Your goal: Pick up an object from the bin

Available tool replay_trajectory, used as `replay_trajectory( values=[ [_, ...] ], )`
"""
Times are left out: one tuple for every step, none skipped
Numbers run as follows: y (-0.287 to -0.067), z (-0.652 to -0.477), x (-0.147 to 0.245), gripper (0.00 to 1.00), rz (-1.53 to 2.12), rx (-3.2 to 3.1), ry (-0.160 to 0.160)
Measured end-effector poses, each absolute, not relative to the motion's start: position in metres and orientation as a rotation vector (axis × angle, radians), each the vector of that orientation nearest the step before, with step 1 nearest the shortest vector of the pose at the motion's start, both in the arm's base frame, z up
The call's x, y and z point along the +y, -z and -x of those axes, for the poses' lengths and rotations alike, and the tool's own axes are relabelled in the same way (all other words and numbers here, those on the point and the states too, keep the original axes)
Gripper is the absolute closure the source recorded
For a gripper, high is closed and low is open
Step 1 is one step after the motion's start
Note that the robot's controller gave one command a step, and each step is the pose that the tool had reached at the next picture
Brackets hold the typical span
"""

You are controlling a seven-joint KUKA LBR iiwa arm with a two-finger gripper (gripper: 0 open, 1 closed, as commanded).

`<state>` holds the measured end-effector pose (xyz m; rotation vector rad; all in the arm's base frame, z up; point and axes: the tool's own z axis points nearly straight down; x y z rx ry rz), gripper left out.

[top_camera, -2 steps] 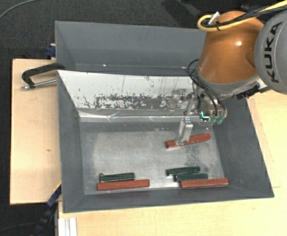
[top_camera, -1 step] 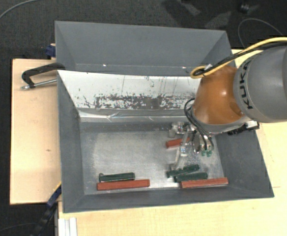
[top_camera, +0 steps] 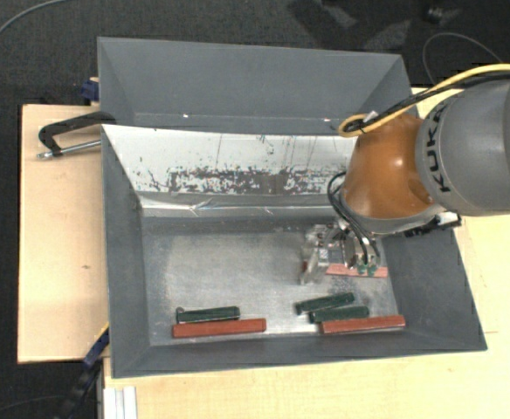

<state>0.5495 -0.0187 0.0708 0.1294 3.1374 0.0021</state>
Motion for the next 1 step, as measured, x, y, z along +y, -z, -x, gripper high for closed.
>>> replay_trajectory(
  values=[
    [-0.2175, -0.5536, -0.0187, 1.0, -0.131, 3.124, -0.002]
  ],
)
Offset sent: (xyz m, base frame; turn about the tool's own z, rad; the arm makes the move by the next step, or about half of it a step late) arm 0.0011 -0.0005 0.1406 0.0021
